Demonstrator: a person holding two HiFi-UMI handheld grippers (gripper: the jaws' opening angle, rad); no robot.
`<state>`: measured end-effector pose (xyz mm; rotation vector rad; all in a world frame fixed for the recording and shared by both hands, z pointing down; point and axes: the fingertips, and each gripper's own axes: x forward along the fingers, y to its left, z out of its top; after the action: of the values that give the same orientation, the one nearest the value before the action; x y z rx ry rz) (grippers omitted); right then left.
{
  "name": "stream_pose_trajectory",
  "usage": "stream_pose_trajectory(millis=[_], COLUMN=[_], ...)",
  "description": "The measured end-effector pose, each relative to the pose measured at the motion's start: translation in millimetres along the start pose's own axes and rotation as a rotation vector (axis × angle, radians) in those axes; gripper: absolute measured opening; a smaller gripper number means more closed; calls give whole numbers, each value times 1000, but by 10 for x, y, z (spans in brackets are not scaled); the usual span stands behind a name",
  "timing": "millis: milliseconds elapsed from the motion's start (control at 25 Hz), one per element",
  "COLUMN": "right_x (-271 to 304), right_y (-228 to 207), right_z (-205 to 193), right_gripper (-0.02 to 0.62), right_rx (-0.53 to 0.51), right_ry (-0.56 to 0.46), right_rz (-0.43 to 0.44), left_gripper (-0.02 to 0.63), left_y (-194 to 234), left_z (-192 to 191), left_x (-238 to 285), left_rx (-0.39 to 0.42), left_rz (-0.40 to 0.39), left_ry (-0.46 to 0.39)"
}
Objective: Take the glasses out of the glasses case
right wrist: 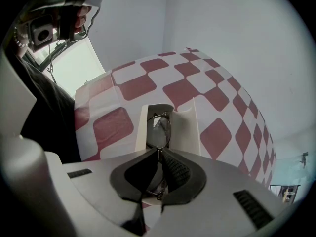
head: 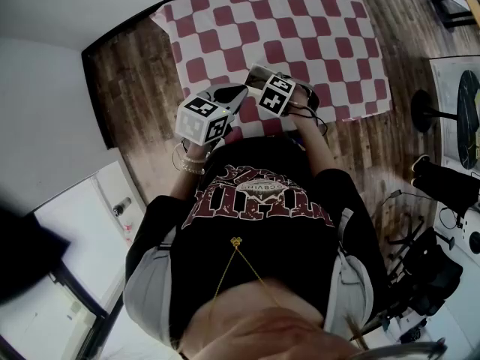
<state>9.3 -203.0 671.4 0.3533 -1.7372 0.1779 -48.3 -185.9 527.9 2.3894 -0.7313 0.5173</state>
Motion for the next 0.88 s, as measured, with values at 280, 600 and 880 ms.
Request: stream_pose_trajectory(millis=[280, 600, 880], right_x=[-5, -5, -35], right_y=[2, 4, 10], right_z=[-4, -4, 2], right_gripper=[29, 28, 29], right_rx=[-14, -11, -17], right_ry=[-12, -32, -59], right_rz=[-9, -41, -55], left_gripper=[-2, -2, -2], left_y=[-2, -3, 1], left_z=[-29, -36, -44], left_x=[8, 11, -7], left_rx=[-4, -3, -3], left_rz=[1, 0, 4], left_ry=[3, 6, 5])
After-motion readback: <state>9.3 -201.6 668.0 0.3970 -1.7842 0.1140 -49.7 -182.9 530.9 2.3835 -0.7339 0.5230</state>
